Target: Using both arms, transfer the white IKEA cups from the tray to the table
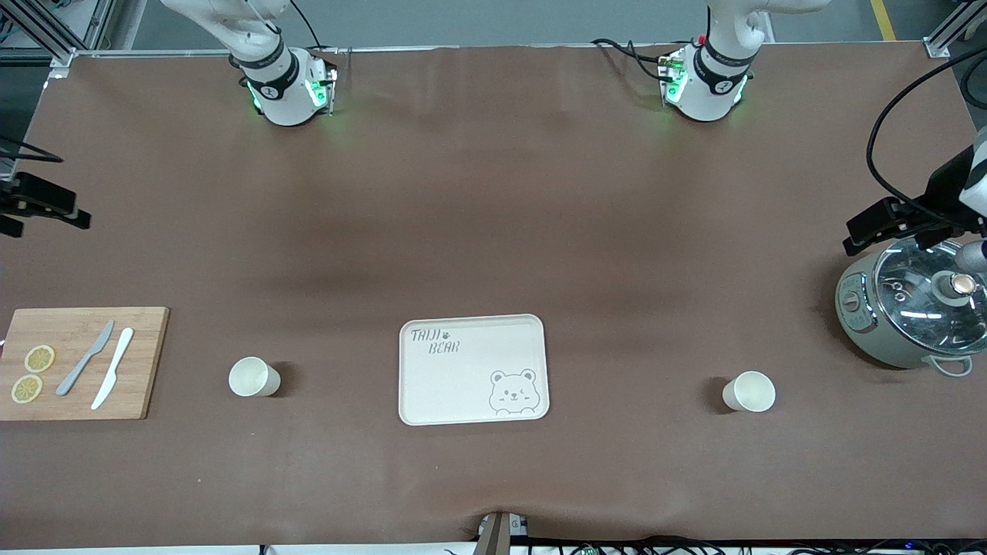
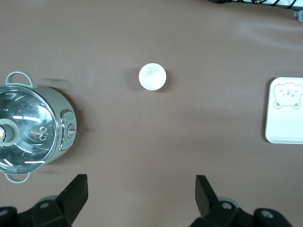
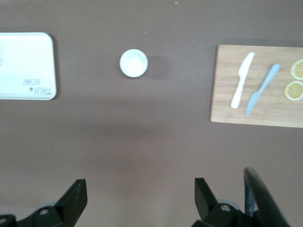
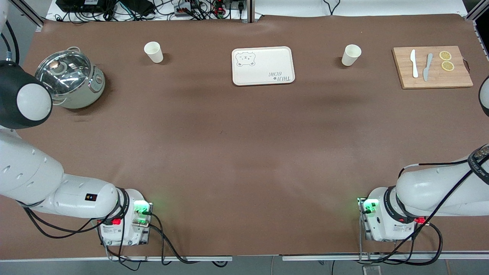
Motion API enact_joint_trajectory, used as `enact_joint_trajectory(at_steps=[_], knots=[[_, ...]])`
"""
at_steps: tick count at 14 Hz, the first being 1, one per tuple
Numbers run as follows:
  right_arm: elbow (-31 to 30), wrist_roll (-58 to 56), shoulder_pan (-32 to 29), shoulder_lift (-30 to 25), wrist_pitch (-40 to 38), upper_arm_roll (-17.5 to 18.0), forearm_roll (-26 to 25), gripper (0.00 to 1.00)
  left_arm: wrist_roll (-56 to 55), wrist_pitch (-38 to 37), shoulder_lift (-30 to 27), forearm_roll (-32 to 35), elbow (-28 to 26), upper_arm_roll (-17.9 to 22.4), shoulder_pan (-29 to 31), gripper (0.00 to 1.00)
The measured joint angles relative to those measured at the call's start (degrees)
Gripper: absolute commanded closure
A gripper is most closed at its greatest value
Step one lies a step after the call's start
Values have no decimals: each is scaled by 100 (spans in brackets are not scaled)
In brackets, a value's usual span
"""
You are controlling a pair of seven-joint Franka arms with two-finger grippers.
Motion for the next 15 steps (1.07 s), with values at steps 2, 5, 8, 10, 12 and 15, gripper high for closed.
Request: enact_joint_trajectory(at_steps=[2,5,8,10,12,15], knots=[[-36,1,-3,2,91,19,-75,0,0,-12,1,-11,17,1,0,0],[-123,8,2,3,137,50,-98,0,0,-21,1,-14,17,4,1,0],[-138,9,4,3,146,62,-106,0,0,-26,1,-14,17,12,1,0],[-143,9,8,3,154,74,-123,0,0,-27,1,-14,17,12,1,0],[-153,10,8,4,161,82,-130,0,0,-28,1,-14,17,12,1,0],[-156,10,12,4,172,89,-149,0,0,-28,1,-14,17,12,1,0]])
